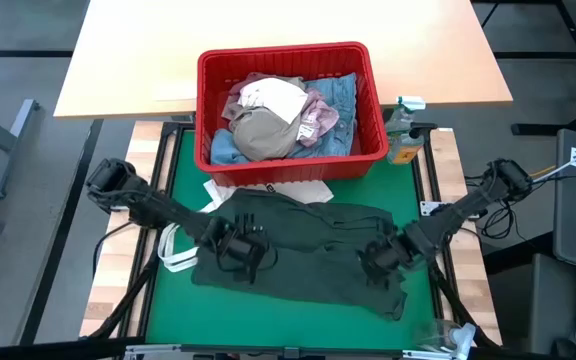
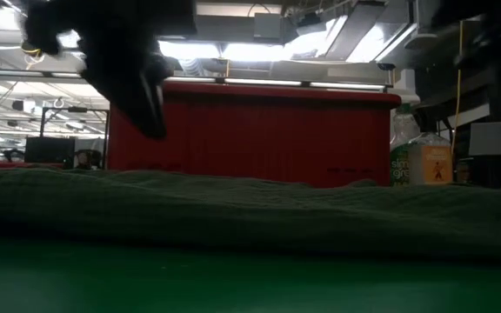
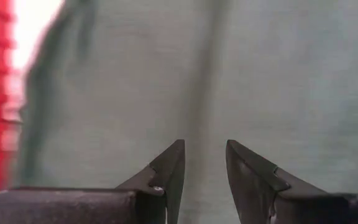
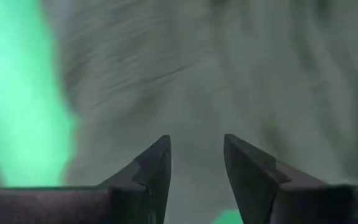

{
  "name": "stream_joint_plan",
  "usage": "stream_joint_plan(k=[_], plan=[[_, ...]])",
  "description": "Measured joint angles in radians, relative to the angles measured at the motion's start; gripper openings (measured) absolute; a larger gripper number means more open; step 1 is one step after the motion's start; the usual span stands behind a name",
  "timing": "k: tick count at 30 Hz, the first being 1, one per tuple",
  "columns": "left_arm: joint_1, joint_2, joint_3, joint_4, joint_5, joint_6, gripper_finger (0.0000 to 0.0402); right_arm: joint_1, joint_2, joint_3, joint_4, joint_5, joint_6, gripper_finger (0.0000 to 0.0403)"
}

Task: Fold laundry
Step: Fold the green shirt

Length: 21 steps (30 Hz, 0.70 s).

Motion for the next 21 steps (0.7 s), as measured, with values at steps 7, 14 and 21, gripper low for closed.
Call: stream_joint_plan(k=[7, 14, 21], plan=[[0.155, 0.000, 0.000, -0.026, -0.084, 0.103, 0.0111, -0.186, 0.012, 0.000, 0.014, 0.045, -0.237, 0.0149], [0.229, 0.004, 0.000, -0.028, -0.034, 0.106, 0.0111, -0.302, 0.055, 0.000, 0.095, 0.132, -0.395, 0.0149], [0.223, 0.005, 0.000, -0.030, -0.031, 0.106, 0.0111, -0.382, 0.132, 0.000, 0.206, 0.134, -0.450, 0.0149]])
